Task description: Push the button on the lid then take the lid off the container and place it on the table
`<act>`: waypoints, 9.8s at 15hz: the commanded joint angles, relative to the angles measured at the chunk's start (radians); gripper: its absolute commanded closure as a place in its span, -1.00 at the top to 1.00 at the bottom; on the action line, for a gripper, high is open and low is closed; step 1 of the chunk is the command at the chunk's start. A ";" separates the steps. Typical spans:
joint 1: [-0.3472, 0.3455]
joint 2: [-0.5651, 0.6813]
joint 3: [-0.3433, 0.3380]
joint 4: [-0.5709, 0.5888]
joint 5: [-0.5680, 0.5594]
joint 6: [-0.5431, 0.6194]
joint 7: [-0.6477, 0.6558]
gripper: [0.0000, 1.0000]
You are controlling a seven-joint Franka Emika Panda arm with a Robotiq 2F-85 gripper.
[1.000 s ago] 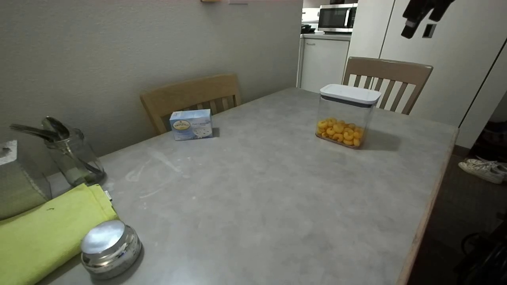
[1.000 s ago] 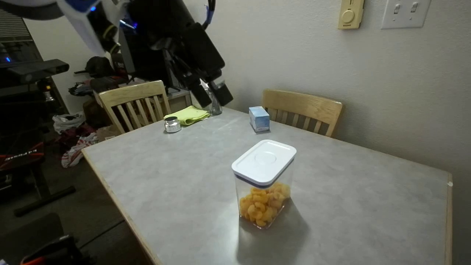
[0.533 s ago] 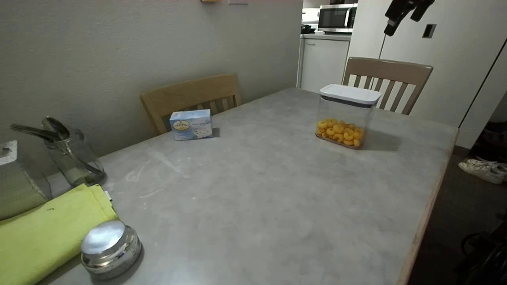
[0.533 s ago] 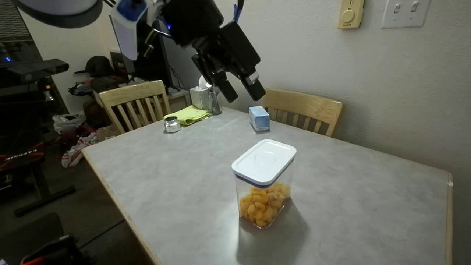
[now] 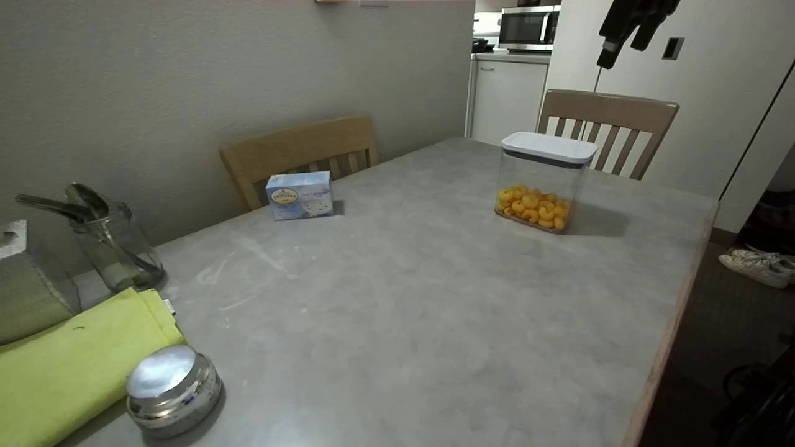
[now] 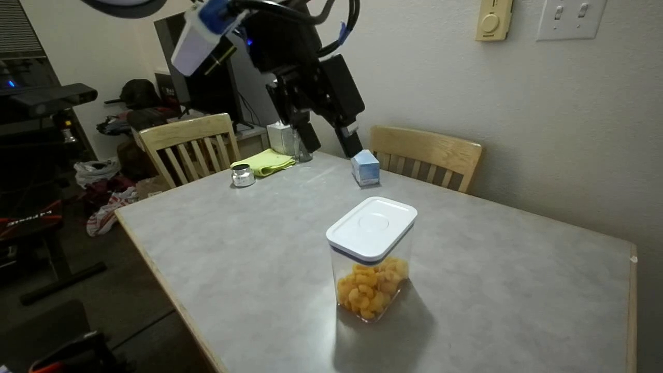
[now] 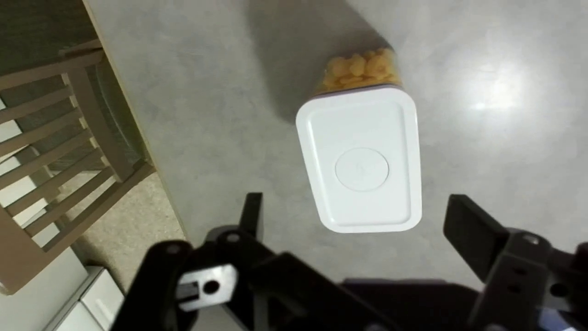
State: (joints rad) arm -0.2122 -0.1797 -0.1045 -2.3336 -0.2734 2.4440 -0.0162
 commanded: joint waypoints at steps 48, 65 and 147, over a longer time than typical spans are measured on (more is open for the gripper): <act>-0.013 0.501 -0.024 0.421 0.303 -0.252 -0.369 -1.00; -0.057 0.523 0.030 0.356 0.443 0.045 -0.384 -1.00; -0.021 0.506 0.054 0.628 0.332 -0.265 -0.441 -0.43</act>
State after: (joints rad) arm -0.2468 0.3233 -0.0587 -1.7623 0.0440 2.2189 -0.4500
